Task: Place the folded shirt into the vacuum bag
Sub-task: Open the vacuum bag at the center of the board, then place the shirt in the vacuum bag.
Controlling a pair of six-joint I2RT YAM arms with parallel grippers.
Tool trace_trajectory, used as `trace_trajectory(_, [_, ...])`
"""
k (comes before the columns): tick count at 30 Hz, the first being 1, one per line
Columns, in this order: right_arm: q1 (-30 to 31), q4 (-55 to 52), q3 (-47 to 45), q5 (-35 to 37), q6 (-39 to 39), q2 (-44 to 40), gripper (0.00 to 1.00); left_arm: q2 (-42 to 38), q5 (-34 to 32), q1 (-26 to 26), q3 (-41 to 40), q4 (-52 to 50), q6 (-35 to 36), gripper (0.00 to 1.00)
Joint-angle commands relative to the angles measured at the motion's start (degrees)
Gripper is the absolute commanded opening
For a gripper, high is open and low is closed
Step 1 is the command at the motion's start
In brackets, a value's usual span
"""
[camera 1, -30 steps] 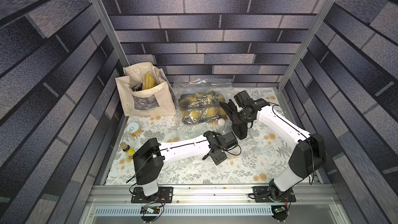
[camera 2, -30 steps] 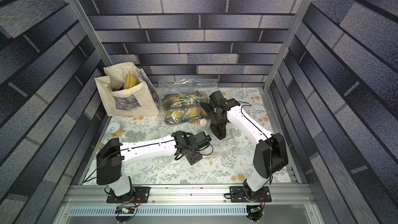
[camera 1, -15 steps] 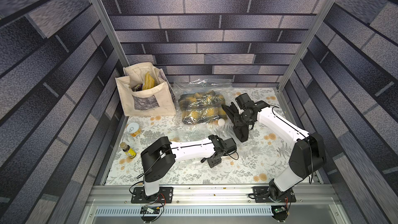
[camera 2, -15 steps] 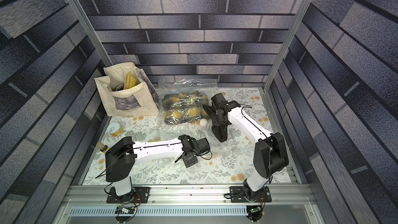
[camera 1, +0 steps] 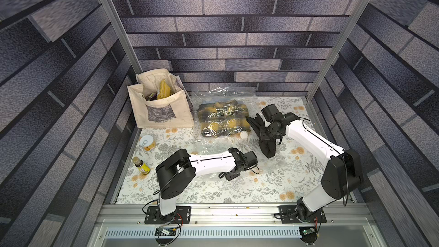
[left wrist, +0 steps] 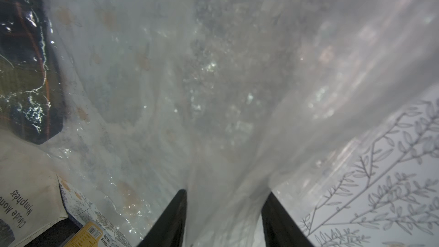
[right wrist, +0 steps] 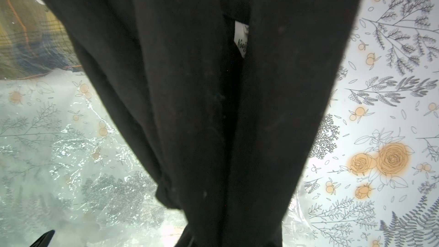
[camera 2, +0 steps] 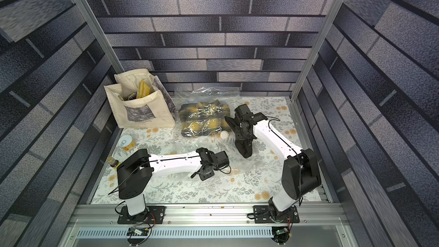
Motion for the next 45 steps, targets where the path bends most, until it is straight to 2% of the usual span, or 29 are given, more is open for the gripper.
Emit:
trace_trajectory(1, [-1.1, -1.0, -1.8, 0.4, 0.5, -5.4, 0.0, -4.9, 1.7, 2.0, 1.4, 1.6, 0.4, 0.35])
trace_trajectory(4, [-1.3, -3.0, -3.6, -0.8, 1.1, -10.6, 0.0, -6.3, 8.3, 5.1, 4.5, 2.4, -1.7, 0.21])
trace_trajectory(8, [-1.3, -7.4, -4.0, -5.6, 1.2, -17.3, 0.0, -6.3, 16.1, 9.7, 9.9, 3.2, -5.0, 0.11])
trace_trajectory(14, [0.7, -11.3, -5.6, -21.3, 2.3, -26.8, 0.0, -2.4, 21.0, 13.8, 21.5, 1.7, -8.2, 0.05])
trace_trajectory(18, [4.7, -12.5, -5.9, -28.1, 2.5, -30.6, 0.0, 0.6, 22.0, 16.7, 28.4, 0.5, -10.8, 0.01])
trace_trajectory(22, [9.2, -10.9, -4.8, -31.7, 3.2, -31.4, 0.0, 2.7, 23.7, 19.5, 33.5, 0.2, -13.4, 0.0])
trace_trajectory(25, [15.9, -9.1, -4.4, -30.6, 3.2, -28.9, 0.0, 3.5, 24.9, 20.6, 36.4, 0.3, -14.5, 0.0])
trace_trajectory(28, [20.2, -7.8, -6.1, -29.1, 2.7, -25.3, 0.0, 3.9, 25.4, 21.2, 38.6, 0.5, -15.0, 0.0])
trace_trajectory(34, [20.6, -6.0, -12.7, -21.0, 4.3, -20.4, 0.0, 2.5, 26.8, 21.1, 39.9, 0.8, -14.9, 0.0])
trace_trajectory(41, [20.6, -5.4, -14.8, -8.5, 7.5, -12.2, 0.0, -0.4, 25.0, 15.6, 40.7, -0.2, -12.3, 0.0])
trace_trajectory(45, [21.9, -2.5, -14.1, -10.3, 8.3, -10.6, 0.0, -2.7, 24.9, 14.8, 38.0, 1.3, -13.4, 0.0])
